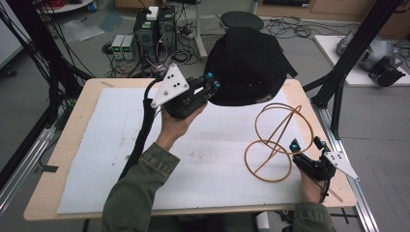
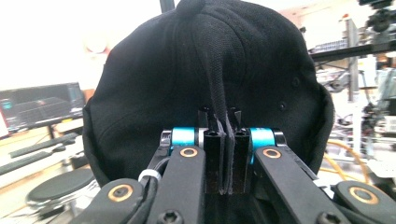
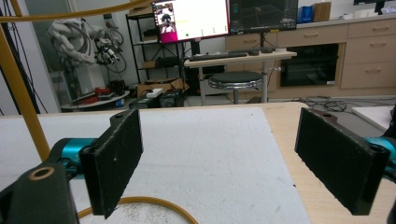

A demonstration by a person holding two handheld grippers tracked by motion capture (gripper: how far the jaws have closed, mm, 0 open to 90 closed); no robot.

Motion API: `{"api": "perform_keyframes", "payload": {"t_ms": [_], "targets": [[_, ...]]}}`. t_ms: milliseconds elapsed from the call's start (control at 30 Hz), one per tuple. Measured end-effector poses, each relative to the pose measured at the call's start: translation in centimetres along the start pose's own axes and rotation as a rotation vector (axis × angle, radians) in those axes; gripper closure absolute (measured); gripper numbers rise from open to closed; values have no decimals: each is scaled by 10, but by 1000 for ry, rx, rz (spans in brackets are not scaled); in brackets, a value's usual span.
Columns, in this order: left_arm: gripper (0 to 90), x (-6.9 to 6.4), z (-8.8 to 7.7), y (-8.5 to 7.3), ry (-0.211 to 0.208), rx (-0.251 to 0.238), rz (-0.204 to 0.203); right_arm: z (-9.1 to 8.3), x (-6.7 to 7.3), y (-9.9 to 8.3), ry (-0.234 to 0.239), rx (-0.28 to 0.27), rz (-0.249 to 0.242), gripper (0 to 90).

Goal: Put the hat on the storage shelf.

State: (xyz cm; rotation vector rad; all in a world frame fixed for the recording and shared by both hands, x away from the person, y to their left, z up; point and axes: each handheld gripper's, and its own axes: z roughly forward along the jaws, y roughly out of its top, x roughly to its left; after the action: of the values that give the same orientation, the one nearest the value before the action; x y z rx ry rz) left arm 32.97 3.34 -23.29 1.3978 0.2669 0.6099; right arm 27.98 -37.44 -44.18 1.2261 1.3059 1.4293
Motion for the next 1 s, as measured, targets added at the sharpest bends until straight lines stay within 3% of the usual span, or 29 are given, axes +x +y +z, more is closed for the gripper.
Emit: {"api": "perform_keyframes", "payload": {"t_ms": [100, 500, 700, 1000], "targets": [[880, -6, 6, -1, -28, 4, 5, 0, 0, 0, 0, -4, 3, 145], [880, -24, 35, -13, -116, 61, -74, 0, -1, 0, -3, -4, 3, 145], [880, -24, 52, -21, -185, 97, -135, 0, -1, 0, 1, 2, 2, 145], [879, -24, 71, -32, -287, 133, -195, 0, -1, 0, 5, 1, -1, 145]]}}
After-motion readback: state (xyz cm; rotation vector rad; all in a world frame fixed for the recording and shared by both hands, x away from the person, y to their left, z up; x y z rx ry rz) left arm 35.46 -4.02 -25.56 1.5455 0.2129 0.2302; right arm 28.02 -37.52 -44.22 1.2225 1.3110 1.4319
